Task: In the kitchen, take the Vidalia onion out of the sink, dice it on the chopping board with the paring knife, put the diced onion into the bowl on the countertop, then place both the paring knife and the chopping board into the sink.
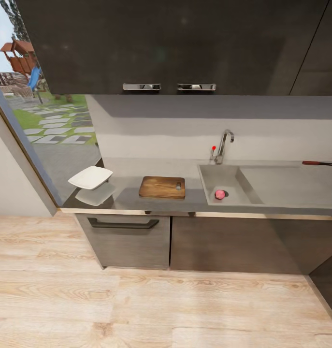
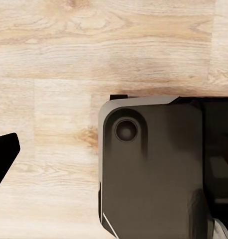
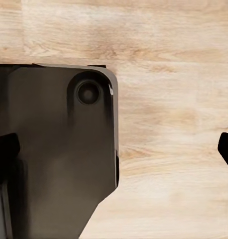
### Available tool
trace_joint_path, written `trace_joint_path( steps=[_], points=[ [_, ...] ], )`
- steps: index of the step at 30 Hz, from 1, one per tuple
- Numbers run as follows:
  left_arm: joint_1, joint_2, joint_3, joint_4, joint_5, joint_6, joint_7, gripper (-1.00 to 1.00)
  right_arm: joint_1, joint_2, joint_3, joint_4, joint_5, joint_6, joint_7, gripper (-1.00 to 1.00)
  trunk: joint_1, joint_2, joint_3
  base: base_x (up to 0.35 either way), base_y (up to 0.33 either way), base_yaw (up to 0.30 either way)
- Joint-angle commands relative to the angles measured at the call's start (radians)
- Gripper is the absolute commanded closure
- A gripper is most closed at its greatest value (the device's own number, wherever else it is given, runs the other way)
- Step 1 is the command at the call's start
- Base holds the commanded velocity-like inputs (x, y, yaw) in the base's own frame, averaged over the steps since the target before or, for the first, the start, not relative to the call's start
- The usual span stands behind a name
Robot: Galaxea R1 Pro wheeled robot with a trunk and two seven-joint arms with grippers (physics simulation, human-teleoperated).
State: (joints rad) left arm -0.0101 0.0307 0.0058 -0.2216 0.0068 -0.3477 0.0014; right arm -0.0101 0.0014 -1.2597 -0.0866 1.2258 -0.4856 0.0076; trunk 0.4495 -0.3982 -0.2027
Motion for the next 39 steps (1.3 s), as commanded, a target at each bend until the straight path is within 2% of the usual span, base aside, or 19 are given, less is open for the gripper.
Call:
trace_joint_path(
  steps=[1, 6, 10, 14, 15, 19, 21, 23, 25, 26, 27, 28, 29, 30, 32, 33, 36, 38, 39],
  points=[
    [-0.001, 0.0, 0.0, 0.001, 0.0, -0.003, 0.0, -1.0, -0.001, -0.001, -0.008, 0.0, 0.009, -0.003, 0.0, -1.0, 0.0, -0.002, -0.002, 0.0, 0.0, 0.0],
    [-0.001, 0.0, 0.0, 0.001, 0.0, -0.003, 0.0, -1.0, -0.001, -0.006, -0.005, 0.0, 0.004, -0.004, 0.001, -1.0, 0.0, -0.002, -0.002, 0.0, 0.0, 0.0],
    [-0.001, 0.0, 0.0, 0.001, 0.0, -0.003, 0.0, -1.0, -0.001, -0.006, -0.004, -0.001, -0.05, -0.005, 0.001, -1.0, 0.0, -0.002, -0.002, 0.0, 0.0, 0.0],
    [-0.001, 0.0, 0.0, 0.001, 0.0, -0.003, 0.0, -1.0, -0.001, -0.009, 0.036, -0.008, -0.271, -0.001, 0.002, -1.0, 0.0, -0.002, -0.002, 0.0, 0.0, 0.0],
    [-0.001, 0.0, 0.0, 0.001, 0.0, -0.003, 0.0, -1.0, -0.001, -0.01, 0.052, -0.008, -0.298, 0.0, 0.002, -1.0, 0.0, -0.002, -0.002, 0.0, 0.0, 0.0],
    [-0.001, 0.0, 0.0, 0.001, 0.0, -0.003, 0.0, -1.0, -0.001, -0.013, 0.197, -0.01, -0.429, 0.004, 0.002, -1.0, 0.0, -0.002, -0.002, 0.0, 0.0, 0.0],
    [-0.001, 0.0, 0.0, 0.001, 0.0, -0.003, 0.0, -1.0, -0.001, -0.013, 0.306, -0.01, -0.518, 0.007, 0.002, -1.0, 0.0, -0.002, -0.002, 0.0, 0.0, 0.0],
    [-0.001, 0.0, 0.0, 0.001, 0.0, -0.003, 0.0, -1.0, -0.001, -0.014, 0.362, -0.01, -0.577, 0.008, 0.003, -1.0, 0.0, -0.002, -0.002, 0.0, 0.0, 0.0],
    [-0.001, 0.0, 0.0, 0.001, 0.0, -0.004, 0.0, -1.0, -0.001, -0.016, 0.509, -0.01, -0.746, 0.013, 0.002, -1.0, 0.0, -0.002, -0.002, 0.0, 0.0, 0.0],
    [-0.001, 0.0, 0.0, 0.001, 0.0, -0.004, 0.0, -1.0, -0.001, -0.02, 0.613, -0.01, -0.862, 0.015, 0.003, -1.0, 0.0, -0.002, -0.002, 0.0, 0.0, 0.0],
    [-0.001, 0.0, 0.0, 0.001, 0.001, -0.004, 0.0, -1.0, -0.001, -0.031, 0.891, -0.01, -1.154, 0.017, 0.003, -1.0, 0.0, -0.002, -0.002, 0.0, 0.0, 0.0],
    [-0.001, 0.0, 0.0, 0.001, 0.0, -0.004, 0.0, -1.0, -0.001, -0.033, 0.97, -0.01, -1.234, 0.017, 0.003, -1.0, 0.0, -0.002, -0.002, 0.0, 0.0, 0.0],
    [-0.001, 0.0, 0.0, 0.001, 0.0, -0.004, 0.0, -1.0, -0.001, -0.038, 1.141, -0.01, -1.414, 0.018, 0.002, -1.0, 0.0, -0.002, -0.002, 0.0, 0.0, 0.0],
    [-0.001, 0.0, 0.0, 0.001, 0.0, -0.003, 0.0, -1.0, -0.001, -0.042, 1.276, -0.01, -1.575, 0.019, 0.001, -1.0, 0.0, -0.002, -0.002, 0.0, 0.0, 0.0],
    [-0.001, 0.0, 0.0, 0.001, 0.001, -0.003, 0.0, -1.0, -0.001, -0.046, 1.449, -0.009, -1.83, 0.02, 0.002, -1.0, 0.0, -0.002, -0.002, 0.0, 0.0, 0.0],
    [-0.001, 0.0, 0.0, 0.001, 0.001, -0.003, 0.0, -1.0, -0.001, -0.046, 1.498, -0.008, -1.905, 0.02, 0.003, -1.0, 0.0, -0.002, -0.002, 0.0, 0.0, 0.0],
    [-0.001, 0.0, 0.0, 0.001, 0.001, -0.003, 0.0, -1.0, -0.001, -0.047, 1.555, -0.008, -1.975, 0.02, 0.003, -1.0, 0.0, -0.002, -0.002, 0.0, 0.0, 0.0],
    [-0.001, 0.0, 0.0, 0.001, 0.001, -0.003, 0.0, -1.0, -0.001, -0.047, 1.561, -0.007, -1.945, 0.022, 0.003, -1.0, 0.0, -0.002, -0.002, 0.0, 0.0, 0.0],
    [-0.001, 0.0, 0.0, 0.001, 0.001, -0.002, 0.0, -1.0, -0.001, -0.047, 1.552, -0.008, -1.891, 0.022, 0.002, -1.0, 0.0, -0.002, -0.002, 0.0, 0.0, 0.0]
  ],
)
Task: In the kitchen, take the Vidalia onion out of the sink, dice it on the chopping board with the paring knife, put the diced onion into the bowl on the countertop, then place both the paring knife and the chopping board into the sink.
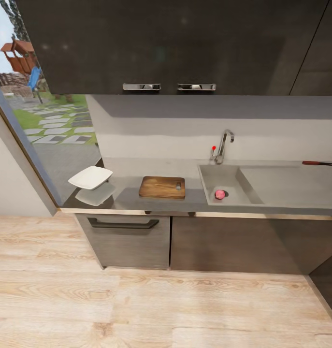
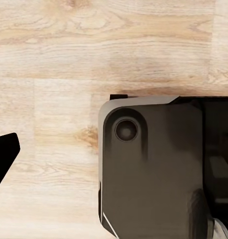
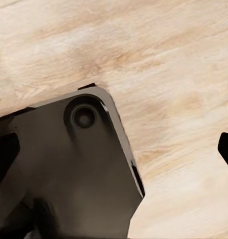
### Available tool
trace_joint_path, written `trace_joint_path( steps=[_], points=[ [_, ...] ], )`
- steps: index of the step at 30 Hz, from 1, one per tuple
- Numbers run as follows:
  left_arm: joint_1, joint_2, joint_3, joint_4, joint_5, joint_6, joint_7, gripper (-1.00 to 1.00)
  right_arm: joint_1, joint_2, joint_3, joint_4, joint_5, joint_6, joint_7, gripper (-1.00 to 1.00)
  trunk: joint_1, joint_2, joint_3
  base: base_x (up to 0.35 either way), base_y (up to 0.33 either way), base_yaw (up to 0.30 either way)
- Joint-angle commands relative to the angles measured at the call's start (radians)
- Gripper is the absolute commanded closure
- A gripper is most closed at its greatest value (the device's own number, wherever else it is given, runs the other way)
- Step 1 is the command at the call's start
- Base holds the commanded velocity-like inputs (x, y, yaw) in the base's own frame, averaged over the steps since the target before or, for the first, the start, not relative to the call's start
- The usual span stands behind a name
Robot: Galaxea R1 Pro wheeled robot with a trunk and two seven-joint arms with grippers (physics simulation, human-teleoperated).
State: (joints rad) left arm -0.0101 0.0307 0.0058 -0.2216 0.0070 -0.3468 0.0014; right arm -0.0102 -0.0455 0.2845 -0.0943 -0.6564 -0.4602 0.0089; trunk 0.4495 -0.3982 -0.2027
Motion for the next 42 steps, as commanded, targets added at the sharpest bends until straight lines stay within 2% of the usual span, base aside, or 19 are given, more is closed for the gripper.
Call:
trace_joint_path(
  steps=[1, 2, 3, 4, 5, 6, 7, 8, 9, 10, 11, 15, 18, 42],
  points=[
    [-0.001, 0.0, 0.0, 0.001, 0.001, -0.003, 0.0, -1.0, -0.001, 0.0, -0.023, 0.0, 0.069, -0.002, 0.0, -1.0, 0.0, -0.002, -0.002, 0.0, 0.0, 0.0],
    [-0.001, 0.0, 0.0, 0.001, 0.001, -0.003, 0.0, -1.0, -0.001, 0.0, -0.049, 0.0, 0.114, -0.002, 0.0, -1.0, 0.0, -0.002, -0.002, 0.0, 0.0, 0.0],
    [-0.001, 0.0, 0.0, 0.001, 0.001, -0.003, 0.0, -1.0, -0.001, 0.001, -0.123, -0.001, 0.214, -0.002, 0.0, -1.0, 0.0, -0.002, -0.002, 0.0, 0.0, 0.0],
    [-0.001, 0.0, 0.0, 0.001, 0.0, -0.003, 0.0, -1.0, -0.001, 0.003, -0.221, -0.001, 0.321, -0.002, 0.0, -1.0, 0.0, -0.002, -0.002, 0.0, 0.0, 0.0],
    [-0.001, 0.0, 0.0, 0.001, 0.0, -0.003, 0.0, -1.0, -0.001, 0.003, -0.275, -0.002, 0.375, -0.002, 0.0, -1.0, 0.0, -0.002, -0.002, 0.0, 0.0, 0.0],
    [-0.001, 0.0, 0.0, 0.001, 0.001, -0.003, 0.0, -1.0, -0.001, 0.004, -0.384, -0.003, 0.481, -0.002, 0.0, -1.0, 0.0, -0.002, -0.002, 0.0, 0.0, 0.0],
    [-0.001, 0.0, 0.0, 0.001, 0.0, -0.003, 0.0, -1.0, -0.001, 0.004, -0.436, -0.003, 0.532, -0.002, 0.0, -1.0, 0.0, -0.002, -0.002, 0.0, 0.0, 0.0],
    [-0.001, 0.0, 0.0, 0.001, 0.0, -0.003, 0.0, -1.0, -0.001, 0.004, -0.528, -0.003, 0.627, -0.002, 0.0, -1.0, 0.0, -0.002, -0.002, 0.0, 0.0, 0.0],
    [-0.001, 0.0, 0.0, 0.001, 0.0, -0.004, 0.0, -1.0, -0.001, 0.004, -0.566, -0.003, 0.669, -0.002, 0.0, -1.0, 0.0, -0.002, -0.002, 0.0, 0.0, 0.0],
    [-0.001, 0.0, 0.0, 0.001, 0.001, -0.004, 0.0, -1.0, -0.001, 0.004, -0.622, -0.004, 0.74, -0.003, 0.0, -1.0, 0.0, -0.002, -0.002, 0.0, 0.0, 0.0],
    [-0.001, 0.0, 0.0, 0.001, 0.0, -0.004, 0.0, -1.0, -0.001, 0.004, -0.658, -0.004, 0.788, -0.004, 0.0, -1.0, 0.0, -0.002, -0.002, 0.0, 0.0, 0.0],
    [-0.001, 0.0, 0.0, 0.001, 0.0, -0.004, 0.0, -1.0, -0.001, 0.005, -0.705, -0.004, 0.85, -0.004, 0.0, -1.0, 0.0, -0.002, -0.002, 0.0, 0.0, 0.0],
    [-0.001, 0.0, 0.0, 0.001, 0.0, -0.004, 0.0, -1.0, -0.001, 0.006, -0.716, -0.003, 0.867, -0.006, 0.0, -1.0, 0.0, -0.002, -0.002, 0.0, 0.0, 0.0],
    [-0.001, 0.0, -0.001, 0.001, -0.001, -0.004, 0.0, -1.0, -0.001, 0.016, -0.725, -0.002, 0.875, -0.009, 0.003, -1.0, 0.0, -0.002, -0.002, 0.0, 0.0, 0.0]
  ],
)
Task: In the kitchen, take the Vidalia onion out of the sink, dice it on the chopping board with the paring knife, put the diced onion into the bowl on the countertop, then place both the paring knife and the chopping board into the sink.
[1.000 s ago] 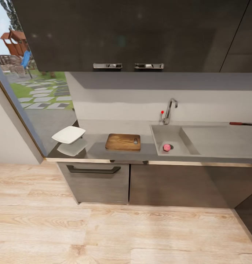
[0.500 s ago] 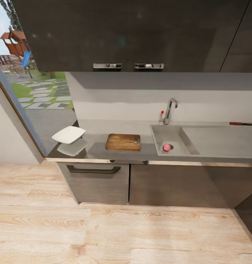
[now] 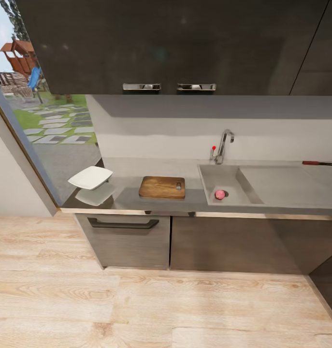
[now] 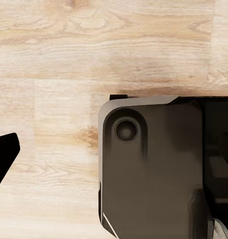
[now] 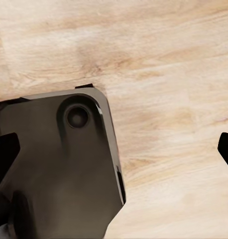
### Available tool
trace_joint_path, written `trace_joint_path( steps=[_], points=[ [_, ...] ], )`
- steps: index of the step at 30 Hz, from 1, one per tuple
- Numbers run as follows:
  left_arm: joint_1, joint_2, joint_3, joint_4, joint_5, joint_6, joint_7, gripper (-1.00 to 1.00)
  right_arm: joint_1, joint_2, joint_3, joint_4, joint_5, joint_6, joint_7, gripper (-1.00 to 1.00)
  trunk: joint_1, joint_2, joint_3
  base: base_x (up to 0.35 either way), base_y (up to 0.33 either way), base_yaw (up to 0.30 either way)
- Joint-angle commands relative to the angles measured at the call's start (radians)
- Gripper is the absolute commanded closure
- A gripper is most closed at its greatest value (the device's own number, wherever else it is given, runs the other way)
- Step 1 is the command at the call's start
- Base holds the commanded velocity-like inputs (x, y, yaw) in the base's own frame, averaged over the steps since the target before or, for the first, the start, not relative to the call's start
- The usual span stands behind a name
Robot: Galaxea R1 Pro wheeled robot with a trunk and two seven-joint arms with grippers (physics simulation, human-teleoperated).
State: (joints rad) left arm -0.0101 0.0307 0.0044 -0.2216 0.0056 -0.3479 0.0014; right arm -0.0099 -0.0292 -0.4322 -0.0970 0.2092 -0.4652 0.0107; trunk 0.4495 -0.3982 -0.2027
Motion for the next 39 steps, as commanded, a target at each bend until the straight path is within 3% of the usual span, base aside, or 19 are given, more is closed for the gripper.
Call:
trace_joint_path(
  steps=[1, 4, 7, 12, 17, 28, 39],
  points=[
    [-0.001, 0.0, 0.0, 0.001, 0.001, -0.003, 0.0, -1.0, -0.001, 0.001, -0.009, 0.001, 0.01, -0.005, 0.002, -1.0, 0.0, -0.002, -0.002, 0.0, 0.0, 0.0],
    [-0.001, 0.0, 0.0, 0.001, 0.001, -0.003, 0.0, -1.0, -0.001, 0.001, -0.01, -0.009, 0.011, -0.016, 0.003, -1.0, 0.0, -0.002, -0.002, 0.0, 0.0, 0.0],
    [-0.001, 0.0, 0.0, 0.001, 0.001, -0.003, 0.0, -1.0, -0.001, 0.002, -0.01, -0.08, 0.012, -0.068, 0.004, -1.0, 0.0, -0.002, -0.002, 0.0, 0.0, 0.0],
    [-0.001, 0.0, 0.0, 0.002, 0.001, -0.003, 0.0, -1.0, -0.001, 0.004, 0.017, -0.219, 0.015, -0.239, 0.011, -1.0, 0.0, -0.002, -0.002, 0.0, 0.0, 0.0],
    [-0.001, -0.001, -0.001, 0.001, 0.0, -0.003, 0.0, -1.0, -0.001, 0.007, 0.057, -0.305, 0.015, -0.34, 0.009, -1.0, 0.0, -0.002, -0.002, 0.0, 0.0, 0.0],
    [-0.001, -0.001, -0.005, 0.001, -0.002, -0.003, 0.0, -1.0, -0.001, 0.008, 0.069, -0.309, 0.01, -0.363, 0.01, -1.0, 0.0, -0.002, -0.002, 0.0, -0.158, 0.0],
    [-0.001, -0.002, -0.006, 0.001, -0.004, -0.003, 0.0, -1.0, -0.001, 0.031, 0.069, -0.308, 0.01, -0.363, 0.007, -1.0, 0.0, -0.002, 0.002, 0.0, -0.228, -0.086]
  ],
)
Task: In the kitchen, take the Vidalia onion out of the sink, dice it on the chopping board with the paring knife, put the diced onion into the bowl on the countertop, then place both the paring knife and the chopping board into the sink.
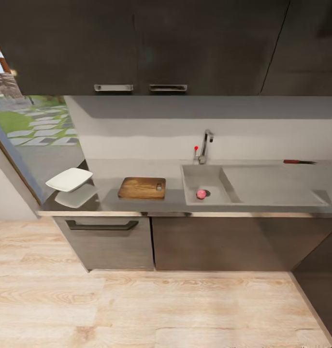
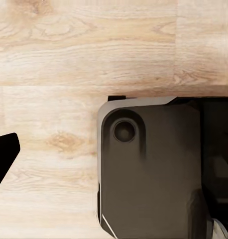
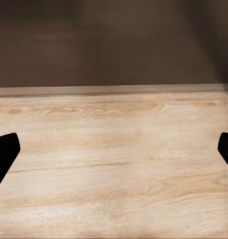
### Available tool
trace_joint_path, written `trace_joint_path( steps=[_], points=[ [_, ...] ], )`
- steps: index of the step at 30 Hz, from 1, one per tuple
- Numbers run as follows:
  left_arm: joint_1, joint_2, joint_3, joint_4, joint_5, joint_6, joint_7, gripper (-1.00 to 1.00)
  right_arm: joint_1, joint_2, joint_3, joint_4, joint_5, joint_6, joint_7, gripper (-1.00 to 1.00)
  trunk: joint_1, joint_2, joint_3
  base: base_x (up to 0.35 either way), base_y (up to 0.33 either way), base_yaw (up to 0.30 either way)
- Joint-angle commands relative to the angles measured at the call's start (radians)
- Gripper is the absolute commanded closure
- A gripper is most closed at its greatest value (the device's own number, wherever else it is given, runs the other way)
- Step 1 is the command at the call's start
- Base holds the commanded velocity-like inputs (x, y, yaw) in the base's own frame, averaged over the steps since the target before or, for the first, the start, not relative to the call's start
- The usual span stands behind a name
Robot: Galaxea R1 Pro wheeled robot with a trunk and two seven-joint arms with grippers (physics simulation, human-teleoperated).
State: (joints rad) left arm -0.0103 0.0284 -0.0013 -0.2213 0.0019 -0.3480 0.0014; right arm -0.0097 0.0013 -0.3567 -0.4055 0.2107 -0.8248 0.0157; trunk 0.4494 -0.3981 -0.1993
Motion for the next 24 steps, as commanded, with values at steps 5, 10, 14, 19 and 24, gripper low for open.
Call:
trace_joint_path(
  steps=[5, 10, 14, 19, 24],
  points=[
    [0.0, 0.001, 0.001, 0.0, 0.0, -0.003, 0.0, -1.0, -0.001, 0.002, -0.007, 0.004, 0.009, -0.002, 0.001, -1.0, 0.001, -0.002, 0.002, 0.0, -0.229, -0.14],
    [0.0, 0.0, 0.003, 0.001, 0.001, -0.003, 0.0, -1.0, -0.001, 0.004, -0.007, 0.005, 0.01, -0.001, 0.001, -1.0, 0.001, -0.002, 0.002, 0.0, -0.229, -0.033],
    [0.0, 0.001, 0.003, 0.001, 0.0, -0.003, 0.0, -1.0, -0.001, 0.005, -0.006, 0.009, 0.01, -0.001, 0.001, -1.0, 0.001, -0.002, 0.002, 0.0, -0.229, -0.006],
    [0.0, 0.001, 0.003, 0.002, 0.001, -0.003, 0.0, -1.0, -0.001, 0.005, -0.005, 0.019, 0.01, 0.0, 0.004, -1.0, 0.001, -0.002, 0.002, 0.0, -0.229, -0.001],
    [0.0, 0.001, 0.003, 0.001, 0.001, -0.003, 0.0, -1.0, -0.001, 0.005, -0.005, 0.02, 0.01, 0.0, 0.004, -1.0, 0.001, -0.002, 0.002, 0.0, -0.224, 0.0]
  ],
)
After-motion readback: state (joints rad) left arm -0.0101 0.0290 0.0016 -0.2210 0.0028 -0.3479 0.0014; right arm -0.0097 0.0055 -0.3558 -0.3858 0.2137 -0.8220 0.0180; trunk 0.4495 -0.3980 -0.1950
